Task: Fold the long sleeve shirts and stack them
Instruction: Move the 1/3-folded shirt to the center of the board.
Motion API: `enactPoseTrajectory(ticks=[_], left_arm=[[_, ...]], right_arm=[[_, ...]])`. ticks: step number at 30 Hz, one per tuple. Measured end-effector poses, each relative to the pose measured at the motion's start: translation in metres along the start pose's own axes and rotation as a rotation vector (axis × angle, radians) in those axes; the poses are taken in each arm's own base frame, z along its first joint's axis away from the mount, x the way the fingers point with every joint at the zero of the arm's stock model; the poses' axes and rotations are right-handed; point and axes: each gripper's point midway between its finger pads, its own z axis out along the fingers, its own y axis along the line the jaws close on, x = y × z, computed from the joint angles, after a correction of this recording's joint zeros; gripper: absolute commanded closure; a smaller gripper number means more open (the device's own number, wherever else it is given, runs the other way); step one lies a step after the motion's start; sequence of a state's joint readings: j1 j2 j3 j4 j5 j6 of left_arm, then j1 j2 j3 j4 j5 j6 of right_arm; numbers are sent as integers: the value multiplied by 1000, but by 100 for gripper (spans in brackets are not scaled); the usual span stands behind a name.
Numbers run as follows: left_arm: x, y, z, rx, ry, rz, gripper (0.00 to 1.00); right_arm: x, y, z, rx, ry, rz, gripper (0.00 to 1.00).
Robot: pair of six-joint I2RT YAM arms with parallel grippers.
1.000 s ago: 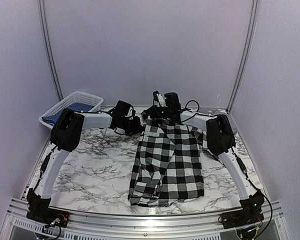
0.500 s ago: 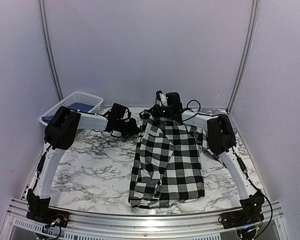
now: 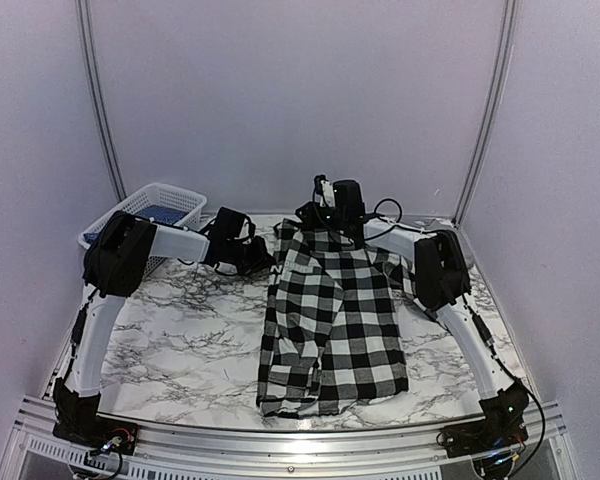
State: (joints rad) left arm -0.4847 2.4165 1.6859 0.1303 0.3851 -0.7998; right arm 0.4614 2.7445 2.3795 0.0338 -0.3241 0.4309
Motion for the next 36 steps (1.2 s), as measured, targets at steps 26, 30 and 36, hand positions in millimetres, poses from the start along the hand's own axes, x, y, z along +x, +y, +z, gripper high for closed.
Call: enactPoseTrajectory(ticks=[26,30,36], left_arm=[[-76,47,-60,-158,-98,32,44],[-70,30,-93,-168,-110,55,44],[-47,2,-144,-155,-129,88,51]], right_arm=[[65,89,-194,100,255,-55,47],[104,93,-205,115,334,-59,47],[128,124,-205,97,374,-108,50]])
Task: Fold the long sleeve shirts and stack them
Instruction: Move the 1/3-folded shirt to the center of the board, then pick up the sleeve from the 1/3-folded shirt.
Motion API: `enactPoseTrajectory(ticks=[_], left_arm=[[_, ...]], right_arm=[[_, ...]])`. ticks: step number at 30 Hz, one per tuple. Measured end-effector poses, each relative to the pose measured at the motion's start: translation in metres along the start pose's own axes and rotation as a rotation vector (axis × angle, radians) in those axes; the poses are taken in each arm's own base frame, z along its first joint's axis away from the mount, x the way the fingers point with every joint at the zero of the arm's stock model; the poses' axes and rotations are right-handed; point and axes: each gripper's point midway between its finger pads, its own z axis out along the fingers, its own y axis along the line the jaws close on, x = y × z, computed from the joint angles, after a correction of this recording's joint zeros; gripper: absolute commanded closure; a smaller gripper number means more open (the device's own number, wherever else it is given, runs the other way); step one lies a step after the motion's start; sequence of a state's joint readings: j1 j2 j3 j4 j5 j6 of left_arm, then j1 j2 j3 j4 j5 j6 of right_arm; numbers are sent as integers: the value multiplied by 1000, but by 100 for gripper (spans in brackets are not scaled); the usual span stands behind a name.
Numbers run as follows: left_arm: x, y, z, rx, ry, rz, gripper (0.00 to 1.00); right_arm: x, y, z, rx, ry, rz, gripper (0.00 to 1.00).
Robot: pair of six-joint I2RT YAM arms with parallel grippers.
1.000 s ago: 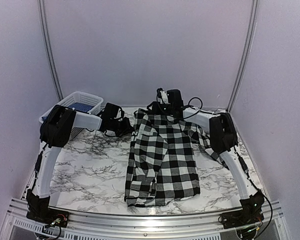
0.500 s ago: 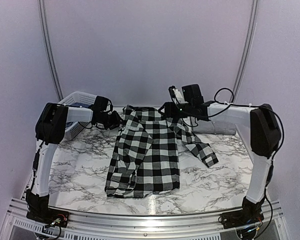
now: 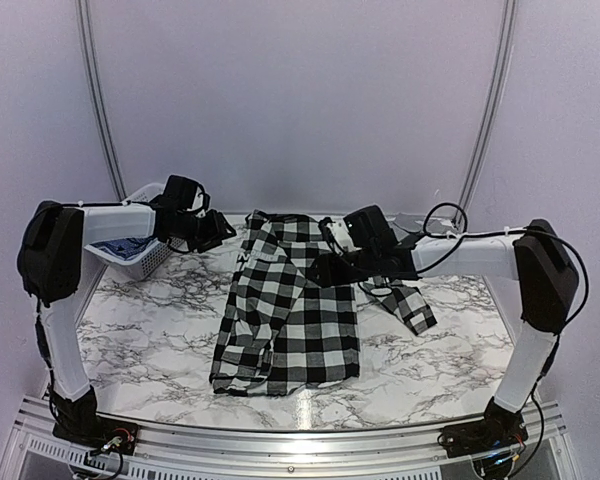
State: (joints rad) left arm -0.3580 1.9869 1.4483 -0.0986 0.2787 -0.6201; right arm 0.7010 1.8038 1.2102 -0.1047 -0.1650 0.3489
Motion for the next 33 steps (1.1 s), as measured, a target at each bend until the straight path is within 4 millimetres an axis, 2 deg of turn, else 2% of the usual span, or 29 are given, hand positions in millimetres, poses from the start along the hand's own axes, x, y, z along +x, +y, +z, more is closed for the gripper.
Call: enactPoseTrajectory(ticks=[3,8,12,14,17,20,26,33], left_arm=[[26,2,-9,-5,39,1,57],[100,10,-8,-31,183,17,58],[157,8,-31,-41,265,48,58],[174,0,-48,-24,277,68,58],[183,-9,-70,8,263,74,58],[195,-14,-84,22,263,76,60],[236,-5,-93,-13,318,79,62],[256,6,-101,-66,333,55,62]], right_arm=[[16,30,2,-9,42,-60,52],[28,71,0,-32,75,-133,54],[38,78,-1,-32,100,-140,55],[38,75,-1,-22,101,-133,56],[40,72,0,-10,102,-126,56],[46,67,1,5,113,-122,57],[57,58,3,35,134,-110,57],[60,54,4,51,138,-109,57]])
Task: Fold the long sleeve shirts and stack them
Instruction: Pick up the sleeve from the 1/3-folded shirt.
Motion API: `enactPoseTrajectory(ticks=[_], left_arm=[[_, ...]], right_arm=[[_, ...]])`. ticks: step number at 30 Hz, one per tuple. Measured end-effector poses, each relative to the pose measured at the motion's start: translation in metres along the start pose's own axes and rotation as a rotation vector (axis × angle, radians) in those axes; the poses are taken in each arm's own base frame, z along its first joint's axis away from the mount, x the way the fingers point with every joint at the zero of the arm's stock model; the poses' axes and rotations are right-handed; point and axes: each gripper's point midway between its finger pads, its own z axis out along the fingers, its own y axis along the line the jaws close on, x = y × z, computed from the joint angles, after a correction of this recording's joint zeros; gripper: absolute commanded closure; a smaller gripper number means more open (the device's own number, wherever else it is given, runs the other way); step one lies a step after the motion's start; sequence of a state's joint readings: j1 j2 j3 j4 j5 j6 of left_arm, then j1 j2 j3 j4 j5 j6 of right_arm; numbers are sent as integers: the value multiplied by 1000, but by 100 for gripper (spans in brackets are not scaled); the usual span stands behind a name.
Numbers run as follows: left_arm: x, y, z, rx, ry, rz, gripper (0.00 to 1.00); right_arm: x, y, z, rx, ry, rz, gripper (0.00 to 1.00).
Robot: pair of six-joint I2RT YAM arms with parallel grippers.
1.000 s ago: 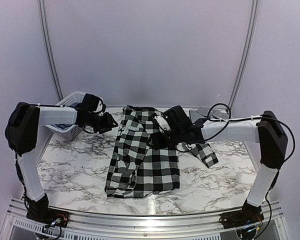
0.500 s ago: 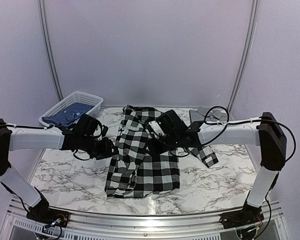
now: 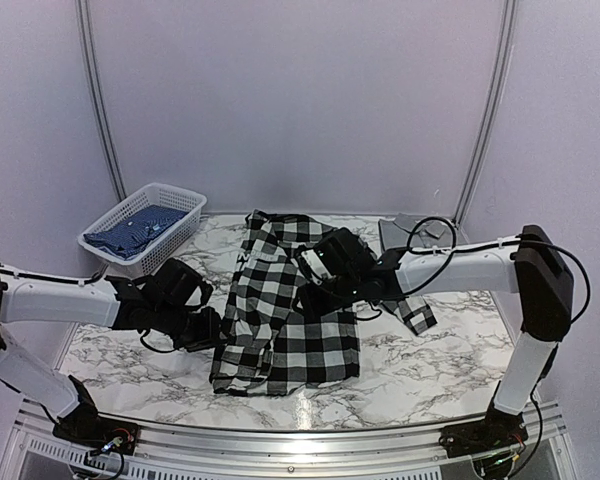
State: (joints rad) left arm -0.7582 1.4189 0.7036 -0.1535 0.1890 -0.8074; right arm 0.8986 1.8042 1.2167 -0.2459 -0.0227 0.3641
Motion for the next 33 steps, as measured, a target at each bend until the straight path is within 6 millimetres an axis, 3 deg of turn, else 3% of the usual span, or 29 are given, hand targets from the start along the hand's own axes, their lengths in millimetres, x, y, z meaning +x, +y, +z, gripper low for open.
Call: enactPoseTrajectory(ticks=[17,22,27,33], left_arm=[[28,6,5,-23,49,-49,69],[33,7,10,-30,66,-56,80],[34,3,11,-23,65,-60,99],[37,-2,9,-9,67,-64,100]], right_arm=[[4,-12,1,22,6,13,58],[12,-17,0,31,19,17,58],[11,-21,-4,34,12,26,58],[8,-21,-6,33,1,28,58]])
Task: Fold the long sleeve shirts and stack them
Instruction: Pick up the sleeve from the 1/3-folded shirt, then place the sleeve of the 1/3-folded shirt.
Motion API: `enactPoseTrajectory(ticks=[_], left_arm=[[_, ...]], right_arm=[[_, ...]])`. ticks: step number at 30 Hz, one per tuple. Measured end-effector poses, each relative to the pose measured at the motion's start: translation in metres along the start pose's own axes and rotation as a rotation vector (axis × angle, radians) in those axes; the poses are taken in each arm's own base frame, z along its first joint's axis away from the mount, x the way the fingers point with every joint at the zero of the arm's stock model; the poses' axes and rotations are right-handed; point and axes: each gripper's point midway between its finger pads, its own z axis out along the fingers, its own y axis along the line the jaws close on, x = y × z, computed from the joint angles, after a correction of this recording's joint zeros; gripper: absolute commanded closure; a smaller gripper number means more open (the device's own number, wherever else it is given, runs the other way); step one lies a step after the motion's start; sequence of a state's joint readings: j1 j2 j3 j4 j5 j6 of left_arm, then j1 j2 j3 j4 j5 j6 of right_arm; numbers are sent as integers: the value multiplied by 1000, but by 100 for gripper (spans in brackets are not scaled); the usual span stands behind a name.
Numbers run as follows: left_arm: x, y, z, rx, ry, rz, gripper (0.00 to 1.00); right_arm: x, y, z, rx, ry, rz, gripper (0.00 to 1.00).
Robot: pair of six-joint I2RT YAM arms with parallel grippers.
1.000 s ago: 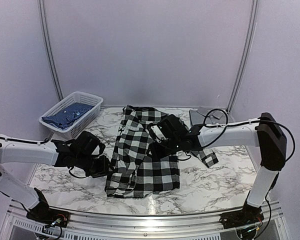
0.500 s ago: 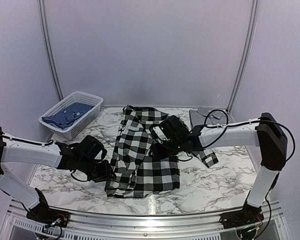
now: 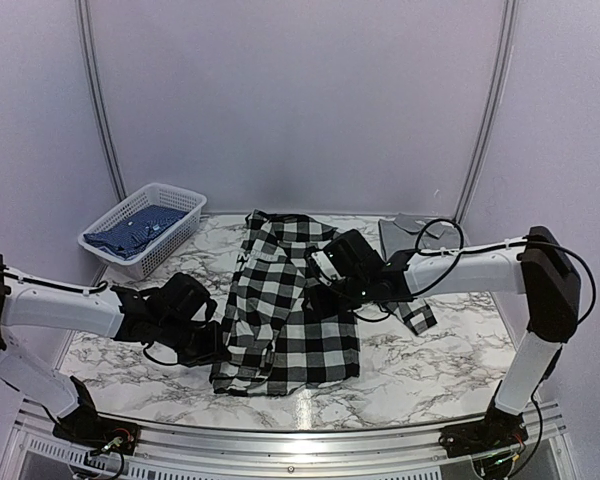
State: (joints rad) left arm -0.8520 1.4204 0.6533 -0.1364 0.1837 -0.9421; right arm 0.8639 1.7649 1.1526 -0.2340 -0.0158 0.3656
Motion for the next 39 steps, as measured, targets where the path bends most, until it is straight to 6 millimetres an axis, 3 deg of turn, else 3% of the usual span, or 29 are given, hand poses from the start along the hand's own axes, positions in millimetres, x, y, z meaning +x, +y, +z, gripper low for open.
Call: enactPoseTrajectory(ticks=[10,19,27,34,39], left_arm=[[2,-14,-20,48,-22,-15,100],[7,-5,-35,23,-38,-35,100],[21,18,-26,-45,8,-45,100],[23,25,-19,-82,28,-19,63],[5,10,-30,-94,-24,47,56]], right_arm=[[-2,0,-5,-3,-11,0,58],[-6,-1,-8,-3,-20,4,58],[-9,-11,-8,30,-32,15,58],[-3,-18,-9,49,-22,23,59],[21,-27,-22,67,14,33,58]])
